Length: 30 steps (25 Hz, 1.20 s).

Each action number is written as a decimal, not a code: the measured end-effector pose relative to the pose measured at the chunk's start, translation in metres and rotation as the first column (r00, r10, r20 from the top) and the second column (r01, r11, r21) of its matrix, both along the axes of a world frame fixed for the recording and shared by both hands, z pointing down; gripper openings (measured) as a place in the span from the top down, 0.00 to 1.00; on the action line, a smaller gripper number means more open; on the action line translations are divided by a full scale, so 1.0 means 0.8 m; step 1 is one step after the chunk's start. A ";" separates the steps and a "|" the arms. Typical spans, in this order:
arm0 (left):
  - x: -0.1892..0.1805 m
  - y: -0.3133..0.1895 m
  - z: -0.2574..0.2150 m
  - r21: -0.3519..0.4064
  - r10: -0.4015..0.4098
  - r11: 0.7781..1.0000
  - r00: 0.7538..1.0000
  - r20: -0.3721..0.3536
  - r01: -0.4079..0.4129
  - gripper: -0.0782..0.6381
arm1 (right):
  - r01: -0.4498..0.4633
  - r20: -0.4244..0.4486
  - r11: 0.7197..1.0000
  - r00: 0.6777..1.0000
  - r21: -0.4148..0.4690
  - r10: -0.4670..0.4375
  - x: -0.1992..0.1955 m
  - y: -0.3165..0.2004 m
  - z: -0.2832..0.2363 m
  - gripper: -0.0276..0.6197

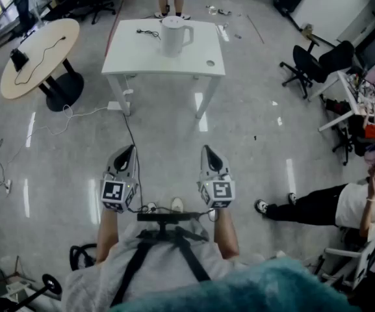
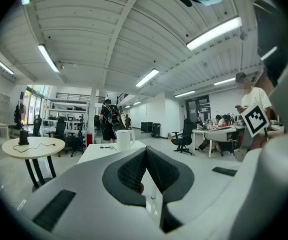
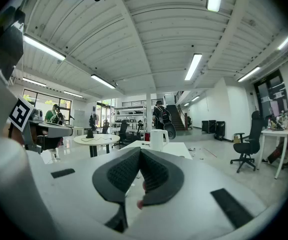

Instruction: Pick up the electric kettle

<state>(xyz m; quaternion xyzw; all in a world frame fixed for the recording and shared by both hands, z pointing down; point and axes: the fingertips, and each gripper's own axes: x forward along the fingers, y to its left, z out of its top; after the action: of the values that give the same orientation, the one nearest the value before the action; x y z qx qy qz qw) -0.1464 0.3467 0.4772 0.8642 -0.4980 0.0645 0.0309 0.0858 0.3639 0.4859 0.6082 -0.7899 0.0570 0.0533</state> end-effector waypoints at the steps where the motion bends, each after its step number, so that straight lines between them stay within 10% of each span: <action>1: 0.000 -0.002 -0.001 0.000 -0.002 1.000 1.000 0.001 0.002 0.88 | 0.002 0.019 1.000 1.000 0.008 -0.003 -0.004 -0.004 -0.008 0.95; 30: 0.085 -0.062 -0.020 0.047 -0.040 0.998 0.999 0.024 0.039 0.88 | 0.056 0.043 0.998 0.997 0.023 -0.057 0.078 -0.066 0.000 0.95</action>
<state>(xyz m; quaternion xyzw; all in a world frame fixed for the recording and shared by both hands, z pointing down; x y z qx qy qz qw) -0.0783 0.2975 0.4609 0.8539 -0.5166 0.0630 0.0062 0.1479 0.3111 0.4863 0.5848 -0.8084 0.0601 0.0310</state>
